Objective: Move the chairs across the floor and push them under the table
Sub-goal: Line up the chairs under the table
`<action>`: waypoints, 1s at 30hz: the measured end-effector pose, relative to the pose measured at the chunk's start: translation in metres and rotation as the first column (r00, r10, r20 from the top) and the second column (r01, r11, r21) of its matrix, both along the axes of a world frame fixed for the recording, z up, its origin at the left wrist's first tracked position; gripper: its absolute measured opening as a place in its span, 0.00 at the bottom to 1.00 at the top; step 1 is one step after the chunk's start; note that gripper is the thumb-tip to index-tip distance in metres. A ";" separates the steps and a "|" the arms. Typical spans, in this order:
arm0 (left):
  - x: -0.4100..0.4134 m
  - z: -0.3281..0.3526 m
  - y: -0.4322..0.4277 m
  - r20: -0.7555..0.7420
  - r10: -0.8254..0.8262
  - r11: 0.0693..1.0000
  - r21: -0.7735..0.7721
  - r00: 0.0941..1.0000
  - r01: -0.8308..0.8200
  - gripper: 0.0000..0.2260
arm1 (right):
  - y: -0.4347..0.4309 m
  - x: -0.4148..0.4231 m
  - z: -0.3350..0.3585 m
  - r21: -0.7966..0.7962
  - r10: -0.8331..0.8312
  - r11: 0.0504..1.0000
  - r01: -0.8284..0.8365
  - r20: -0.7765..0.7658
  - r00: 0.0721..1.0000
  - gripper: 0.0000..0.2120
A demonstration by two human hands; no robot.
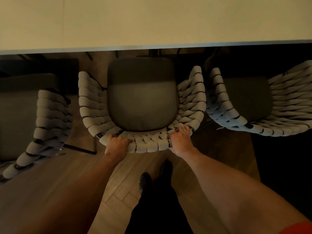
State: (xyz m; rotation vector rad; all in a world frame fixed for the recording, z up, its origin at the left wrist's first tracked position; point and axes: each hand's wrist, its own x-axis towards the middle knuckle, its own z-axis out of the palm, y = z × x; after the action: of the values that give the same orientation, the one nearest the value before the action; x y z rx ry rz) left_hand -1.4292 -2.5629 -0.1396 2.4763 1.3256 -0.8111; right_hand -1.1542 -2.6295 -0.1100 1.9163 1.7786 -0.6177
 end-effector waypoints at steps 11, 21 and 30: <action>-0.005 -0.001 -0.004 -0.018 0.015 0.999 -0.045 1.000 -0.016 0.22 | -0.007 -0.002 -0.001 0.015 0.000 1.000 0.000 -0.004 1.000 0.17; 0.018 0.029 -0.020 -0.002 0.014 0.994 -0.112 1.000 -0.014 0.26 | -0.029 0.010 0.019 0.142 0.038 0.989 -0.026 -0.087 0.995 0.27; 0.108 0.061 -0.034 0.144 0.033 0.988 -0.155 0.989 -0.010 0.25 | -0.072 0.089 0.061 0.260 -0.245 0.915 0.309 -0.251 0.936 0.31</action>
State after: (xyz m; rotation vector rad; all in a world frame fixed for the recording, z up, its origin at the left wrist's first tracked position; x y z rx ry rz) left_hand -1.3208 -2.5973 -0.0788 2.3485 1.1908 -0.6849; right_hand -1.0650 -2.7015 -0.0489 2.4204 1.8239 -0.7100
